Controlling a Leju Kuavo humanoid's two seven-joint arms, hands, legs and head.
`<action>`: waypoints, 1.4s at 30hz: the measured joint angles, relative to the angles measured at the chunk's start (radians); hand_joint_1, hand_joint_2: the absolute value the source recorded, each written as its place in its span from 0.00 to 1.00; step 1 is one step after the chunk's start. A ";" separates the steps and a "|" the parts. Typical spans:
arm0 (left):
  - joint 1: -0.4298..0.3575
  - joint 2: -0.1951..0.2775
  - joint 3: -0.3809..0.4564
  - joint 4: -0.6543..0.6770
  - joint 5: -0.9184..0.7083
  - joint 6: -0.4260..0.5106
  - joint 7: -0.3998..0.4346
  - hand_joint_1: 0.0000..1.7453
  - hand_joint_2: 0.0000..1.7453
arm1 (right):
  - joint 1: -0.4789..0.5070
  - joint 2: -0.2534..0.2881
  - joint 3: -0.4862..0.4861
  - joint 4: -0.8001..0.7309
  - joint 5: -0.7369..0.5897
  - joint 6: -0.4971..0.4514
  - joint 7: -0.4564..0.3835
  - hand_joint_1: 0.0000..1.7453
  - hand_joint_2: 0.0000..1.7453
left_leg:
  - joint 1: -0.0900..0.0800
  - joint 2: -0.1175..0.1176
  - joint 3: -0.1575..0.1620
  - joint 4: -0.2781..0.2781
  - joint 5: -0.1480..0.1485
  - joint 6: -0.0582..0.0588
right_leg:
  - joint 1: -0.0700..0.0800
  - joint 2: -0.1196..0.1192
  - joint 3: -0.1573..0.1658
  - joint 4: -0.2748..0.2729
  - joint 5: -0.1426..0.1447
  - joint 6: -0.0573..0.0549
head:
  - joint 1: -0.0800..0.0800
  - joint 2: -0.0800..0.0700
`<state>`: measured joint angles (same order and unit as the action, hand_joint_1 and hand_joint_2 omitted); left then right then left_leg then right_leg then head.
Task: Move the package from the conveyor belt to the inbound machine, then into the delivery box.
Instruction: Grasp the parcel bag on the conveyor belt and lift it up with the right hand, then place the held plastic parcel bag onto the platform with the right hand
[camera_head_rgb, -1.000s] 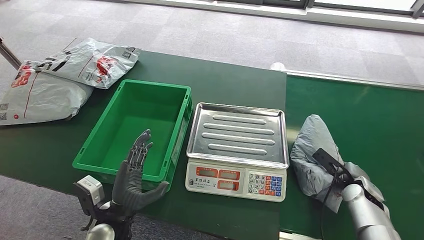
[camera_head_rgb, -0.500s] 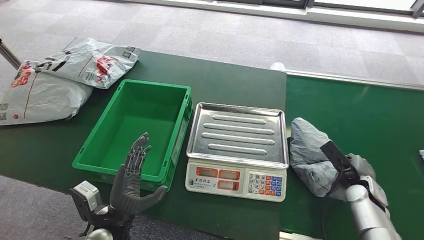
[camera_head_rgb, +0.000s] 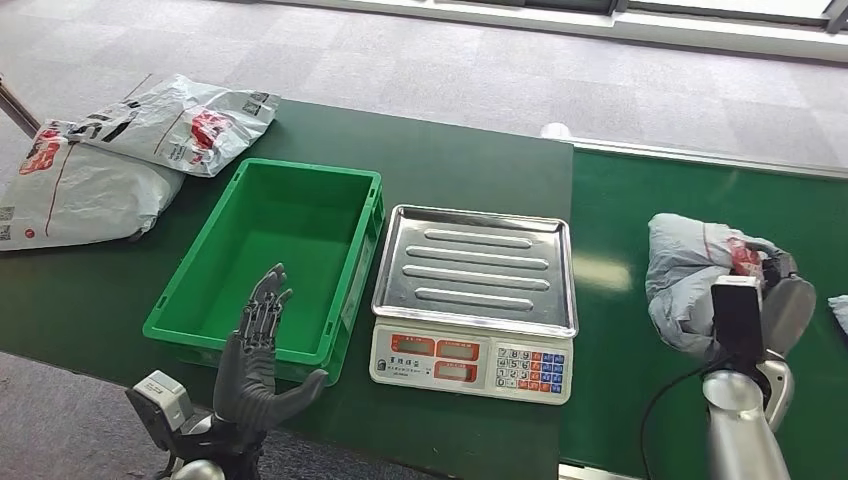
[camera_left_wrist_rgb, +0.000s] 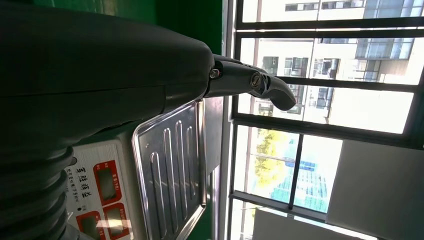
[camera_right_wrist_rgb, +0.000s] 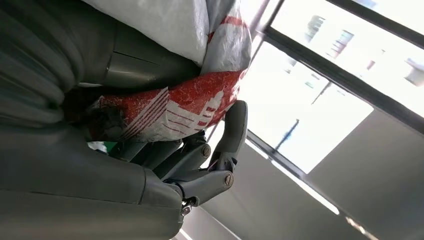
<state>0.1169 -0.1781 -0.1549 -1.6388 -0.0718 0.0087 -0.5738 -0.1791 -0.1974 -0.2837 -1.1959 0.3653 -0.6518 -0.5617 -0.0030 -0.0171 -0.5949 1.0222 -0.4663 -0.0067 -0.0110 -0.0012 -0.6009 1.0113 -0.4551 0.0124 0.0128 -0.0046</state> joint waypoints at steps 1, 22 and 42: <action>-0.002 0.000 0.000 0.003 0.002 0.001 -0.002 0.00 1.00 | 0.014 0.018 -0.007 -0.058 -0.059 -0.021 -0.049 1.00 1.00 | 0.000 0.000 0.000 0.000 0.000 0.000 | 0.000 0.000 0.000 0.000 0.000 0.000 | 0.000 0.000; -0.051 0.003 0.000 0.063 0.001 -0.019 -0.041 0.00 1.00 | -0.035 0.117 0.212 -0.405 -0.055 0.361 0.130 1.00 1.00 | 0.000 0.007 -0.003 -0.002 0.000 -0.003 | 0.000 0.006 0.001 0.001 0.001 -0.001 | 0.000 0.000; -0.144 0.009 -0.011 0.122 -0.002 -0.040 -0.009 0.00 1.00 | -0.481 0.340 0.704 0.412 0.133 0.749 0.202 1.00 1.00 | 0.005 0.011 0.002 -0.003 0.006 -0.008 | 0.005 0.010 -0.004 0.002 0.006 -0.008 | 0.000 0.000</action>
<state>-0.0269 -0.1690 -0.1659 -1.5166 -0.0741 -0.0315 -0.5829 -0.6601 0.1429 0.4202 -0.7843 0.4986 0.0969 -0.3597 0.0020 -0.0065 -0.5930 1.0193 -0.4599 -0.0143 -0.0063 0.0085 -0.6045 1.0133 -0.4488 0.0045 0.0126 -0.0046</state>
